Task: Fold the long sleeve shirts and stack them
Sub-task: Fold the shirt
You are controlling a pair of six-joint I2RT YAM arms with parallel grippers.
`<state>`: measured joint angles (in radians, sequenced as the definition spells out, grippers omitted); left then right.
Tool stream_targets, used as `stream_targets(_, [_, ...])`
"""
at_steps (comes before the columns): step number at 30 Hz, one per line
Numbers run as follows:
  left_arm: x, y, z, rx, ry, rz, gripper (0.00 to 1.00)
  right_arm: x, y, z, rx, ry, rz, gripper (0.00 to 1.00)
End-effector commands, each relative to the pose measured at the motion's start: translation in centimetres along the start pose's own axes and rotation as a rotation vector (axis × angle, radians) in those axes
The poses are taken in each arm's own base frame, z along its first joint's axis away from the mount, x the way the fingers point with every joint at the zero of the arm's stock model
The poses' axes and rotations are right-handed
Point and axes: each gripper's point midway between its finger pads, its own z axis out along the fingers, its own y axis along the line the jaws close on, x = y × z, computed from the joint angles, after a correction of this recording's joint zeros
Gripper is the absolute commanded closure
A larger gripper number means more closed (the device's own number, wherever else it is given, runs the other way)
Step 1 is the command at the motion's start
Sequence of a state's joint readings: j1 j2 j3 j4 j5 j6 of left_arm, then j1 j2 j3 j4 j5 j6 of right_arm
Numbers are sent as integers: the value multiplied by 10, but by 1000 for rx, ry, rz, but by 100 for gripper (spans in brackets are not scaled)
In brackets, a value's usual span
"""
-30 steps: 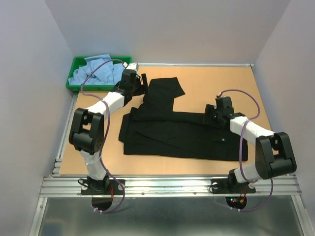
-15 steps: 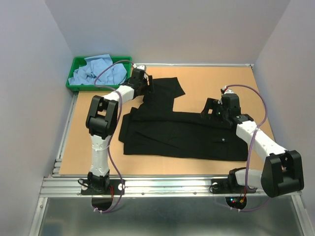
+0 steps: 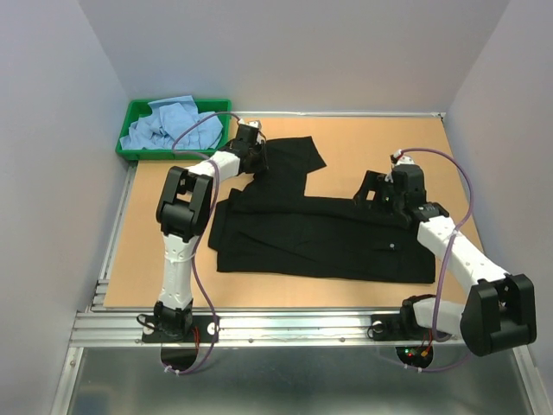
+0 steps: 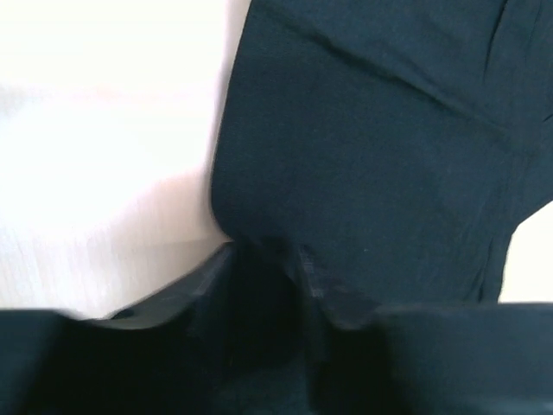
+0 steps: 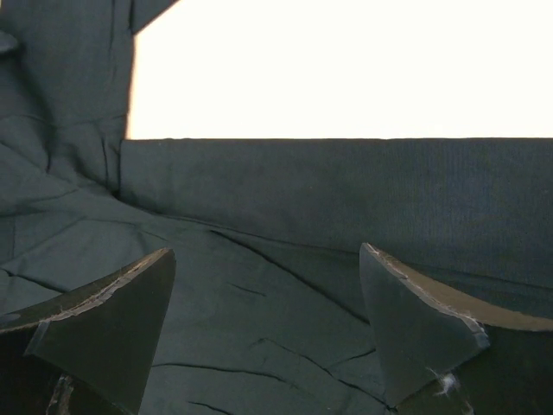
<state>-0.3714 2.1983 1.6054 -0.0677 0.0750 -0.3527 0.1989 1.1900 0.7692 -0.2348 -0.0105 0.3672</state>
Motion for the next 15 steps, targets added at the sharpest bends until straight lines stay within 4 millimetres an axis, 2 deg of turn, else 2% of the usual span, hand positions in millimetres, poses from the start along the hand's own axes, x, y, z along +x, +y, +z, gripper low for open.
stream_targets(1, [-1,-7,3,23,9,-2,65,1,1,-6,-6,-23,5,9])
stream_targets(2, [-4,-8,2,27,1,6,78,2,1,-7,-9,-23,5,9])
stream_targets(3, [-5,-10,1,34,-2,14,83,2,0,-8,-7,-24,4,9])
stream_targets(4, [-7,-12,0,43,-12,19,100,1,0,-9,-10,-31,2,9])
stream_targets(8, [-24,-25,-17,91,-64,53,100,0,1,-12,-14,-39,-3,9])
stream_targets(11, [-42,-42,-49,146,-120,77,100,-5,3,-15,-20,-54,-8,9])
stream_targets(12, [-47,-53,-69,180,-141,93,100,-7,4,-16,-23,-61,-16,9])
stream_targets(14, [-49,-62,-90,212,-156,106,100,-11,5,-17,-24,-68,-22,9])
stream_targets(15, [-46,-67,-108,232,-162,114,100,-13,5,-17,-26,-73,-25,9])
